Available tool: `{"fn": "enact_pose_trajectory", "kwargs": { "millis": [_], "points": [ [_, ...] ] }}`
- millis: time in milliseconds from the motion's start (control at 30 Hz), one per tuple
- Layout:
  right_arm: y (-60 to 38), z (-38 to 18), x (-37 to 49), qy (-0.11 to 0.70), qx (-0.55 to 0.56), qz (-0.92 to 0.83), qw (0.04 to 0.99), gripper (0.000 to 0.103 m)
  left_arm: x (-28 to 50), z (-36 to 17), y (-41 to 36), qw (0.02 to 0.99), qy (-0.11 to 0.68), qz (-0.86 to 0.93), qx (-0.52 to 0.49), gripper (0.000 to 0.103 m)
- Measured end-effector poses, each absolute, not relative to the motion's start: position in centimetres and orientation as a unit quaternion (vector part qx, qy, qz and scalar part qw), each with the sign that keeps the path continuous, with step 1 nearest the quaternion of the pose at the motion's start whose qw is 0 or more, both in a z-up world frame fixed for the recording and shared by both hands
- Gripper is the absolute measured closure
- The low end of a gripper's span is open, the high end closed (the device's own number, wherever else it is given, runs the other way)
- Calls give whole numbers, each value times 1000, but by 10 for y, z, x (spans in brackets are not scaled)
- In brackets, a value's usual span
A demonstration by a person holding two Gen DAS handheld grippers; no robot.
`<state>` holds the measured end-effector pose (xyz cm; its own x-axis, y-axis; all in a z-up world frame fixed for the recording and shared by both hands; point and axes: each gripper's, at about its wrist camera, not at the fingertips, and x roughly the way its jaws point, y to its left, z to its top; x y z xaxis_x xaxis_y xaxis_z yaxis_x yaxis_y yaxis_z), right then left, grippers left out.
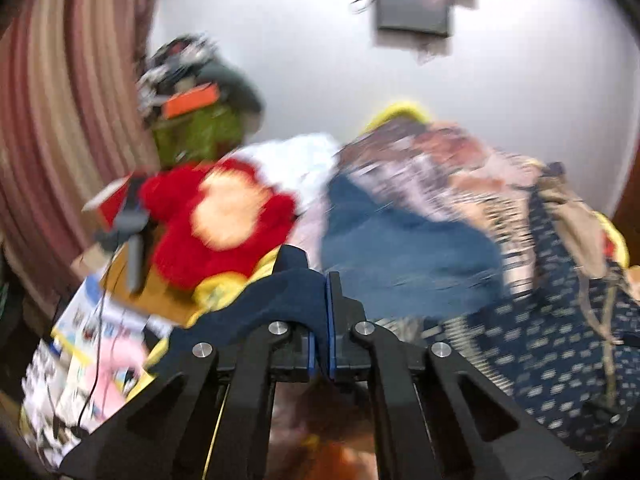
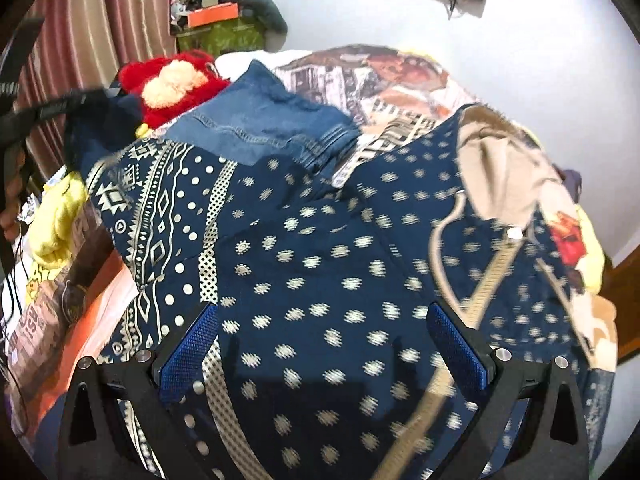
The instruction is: Fold large clothes
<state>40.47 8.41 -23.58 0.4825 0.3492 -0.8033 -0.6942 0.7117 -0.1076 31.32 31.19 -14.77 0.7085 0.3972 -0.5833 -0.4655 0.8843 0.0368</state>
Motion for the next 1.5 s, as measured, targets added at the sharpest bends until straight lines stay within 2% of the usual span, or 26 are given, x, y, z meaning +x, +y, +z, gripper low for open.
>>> {"fn": "enact_pose_trajectory", "kwargs": {
  "millis": [167, 267, 500, 667, 767, 833, 867, 900, 933, 1000, 1133, 1267, 1500],
  "points": [
    [55, -225, 400, 394, -211, 303, 842, 0, 341, -133, 247, 941, 304, 147, -28, 99],
    [31, -221, 399, 396, -205, 292, 846, 0, 359, -142, 206, 938, 334, 91, -20, 99],
    [-39, -223, 406, 423, -177, 251, 852, 0, 382, -217, 120, 891, 454, -12, -14, 98],
    [-79, -235, 412, 464, -144, 227, 844, 0, 372, -258, 89, 864, 503, -24, 11, 98],
    [-94, -239, 411, 473, -133, 215, 844, 0, 357, -255, 82, 868, 495, -10, 32, 86],
    [-99, -239, 410, 473, -131, 212, 845, 0, 352, -251, 86, 866, 499, -13, 18, 63],
    [-100, -239, 410, 474, -130, 211, 845, 0, 346, -247, 90, 867, 499, -17, 7, 55],
    [-101, -239, 409, 474, -128, 210, 846, 0, 343, -245, 95, 867, 497, -18, 0, 40],
    [-101, -238, 409, 473, -124, 210, 847, 0, 336, -241, 101, 870, 492, -15, -11, 33],
    [-101, -236, 410, 473, -117, 211, 848, 0, 325, -230, 116, 878, 478, -6, -30, 31],
    [-94, -232, 411, 469, -106, 216, 850, 0, 308, -212, 163, 889, 450, 36, -78, 19],
    [-82, -231, 415, 465, -104, 221, 851, 0, 303, -212, 218, 886, 437, 77, -138, 18],
    [-64, -239, 425, 471, -90, 227, 847, 0, 313, -257, 297, 848, 443, 95, -277, 18]
  ]
}}
